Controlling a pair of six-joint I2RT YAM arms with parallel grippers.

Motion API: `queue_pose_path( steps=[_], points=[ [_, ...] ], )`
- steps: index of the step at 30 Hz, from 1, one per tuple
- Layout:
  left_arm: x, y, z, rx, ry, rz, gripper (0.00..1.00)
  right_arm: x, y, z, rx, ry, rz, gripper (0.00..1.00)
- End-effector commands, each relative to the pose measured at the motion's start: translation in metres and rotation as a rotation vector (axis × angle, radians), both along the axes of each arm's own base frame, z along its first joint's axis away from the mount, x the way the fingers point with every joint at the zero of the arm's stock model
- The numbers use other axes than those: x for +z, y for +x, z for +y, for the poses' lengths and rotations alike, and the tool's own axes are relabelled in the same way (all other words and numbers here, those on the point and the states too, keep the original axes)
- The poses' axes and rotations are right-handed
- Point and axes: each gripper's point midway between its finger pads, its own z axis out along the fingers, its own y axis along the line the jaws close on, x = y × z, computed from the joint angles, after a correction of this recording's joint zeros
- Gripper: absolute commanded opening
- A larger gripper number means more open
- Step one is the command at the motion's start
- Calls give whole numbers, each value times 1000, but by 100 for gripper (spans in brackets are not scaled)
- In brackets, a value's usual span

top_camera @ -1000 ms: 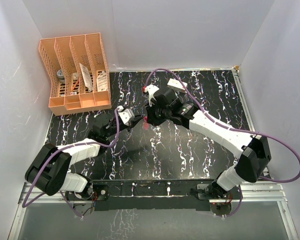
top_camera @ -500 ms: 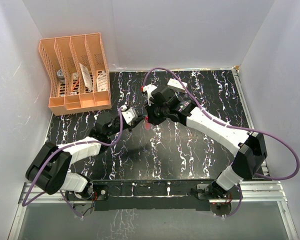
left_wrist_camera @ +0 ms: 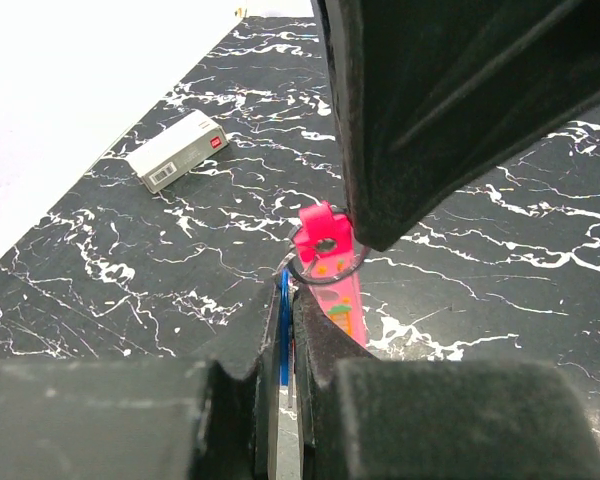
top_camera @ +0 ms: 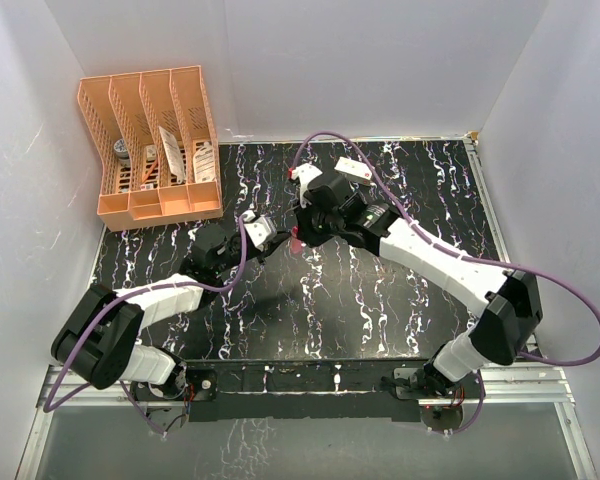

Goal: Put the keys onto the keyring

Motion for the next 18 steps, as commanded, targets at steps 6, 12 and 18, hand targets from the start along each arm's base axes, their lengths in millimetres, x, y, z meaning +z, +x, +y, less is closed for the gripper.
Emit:
queue_pose_path(
  steps=[6, 12, 18],
  points=[
    [16, -10, -13, -53, -40, -28, 0, 65, 18, 1, -74, 203, -207, 0],
    [15, -7, -11, -3, -70, 27, 99, 82, 22, -12, -133, 243, -297, 0],
    [24, 2, 11, 155, -182, 50, 99, 111, 33, -56, -326, 278, -483, 0]
  ],
)
